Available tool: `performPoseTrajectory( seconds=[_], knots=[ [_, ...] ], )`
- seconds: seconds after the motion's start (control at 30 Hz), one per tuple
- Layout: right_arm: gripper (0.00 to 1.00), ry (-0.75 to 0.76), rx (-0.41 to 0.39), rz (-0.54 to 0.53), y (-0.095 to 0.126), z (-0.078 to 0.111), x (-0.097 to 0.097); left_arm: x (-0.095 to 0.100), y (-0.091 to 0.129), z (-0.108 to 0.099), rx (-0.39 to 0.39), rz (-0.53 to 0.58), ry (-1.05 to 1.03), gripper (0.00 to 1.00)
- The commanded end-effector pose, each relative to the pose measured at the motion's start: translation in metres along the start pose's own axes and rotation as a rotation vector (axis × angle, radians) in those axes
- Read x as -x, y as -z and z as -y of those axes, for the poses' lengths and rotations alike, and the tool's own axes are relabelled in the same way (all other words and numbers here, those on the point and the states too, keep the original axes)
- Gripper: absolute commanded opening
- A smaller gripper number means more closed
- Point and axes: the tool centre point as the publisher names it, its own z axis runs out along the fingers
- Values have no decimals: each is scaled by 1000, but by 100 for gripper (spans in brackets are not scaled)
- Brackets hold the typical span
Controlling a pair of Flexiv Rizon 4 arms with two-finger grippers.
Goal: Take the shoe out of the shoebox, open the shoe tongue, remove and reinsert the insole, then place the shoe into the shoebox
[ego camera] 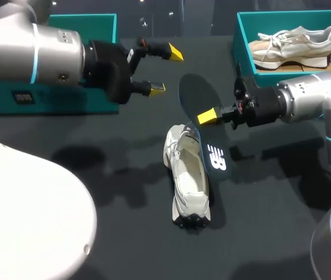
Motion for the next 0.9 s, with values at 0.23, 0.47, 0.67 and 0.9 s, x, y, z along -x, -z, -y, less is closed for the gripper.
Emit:
performPoseTrajectory(
  seconds=[0.23,0.47,0.67,0.9],
  knots=[
    [0,-1,1,3,-1,1,0,7,7,5,328,-539,85,100],
    [0,-1,1,3,-1,1,0,1,8,-1,443,-538,164,100],
    [0,-1,1,3,-1,1,0,-12,12,-4,490,-534,244,100],
    [0,-1,1,3,-1,1,0,-30,14,-5,514,-561,295,100]
  ],
)
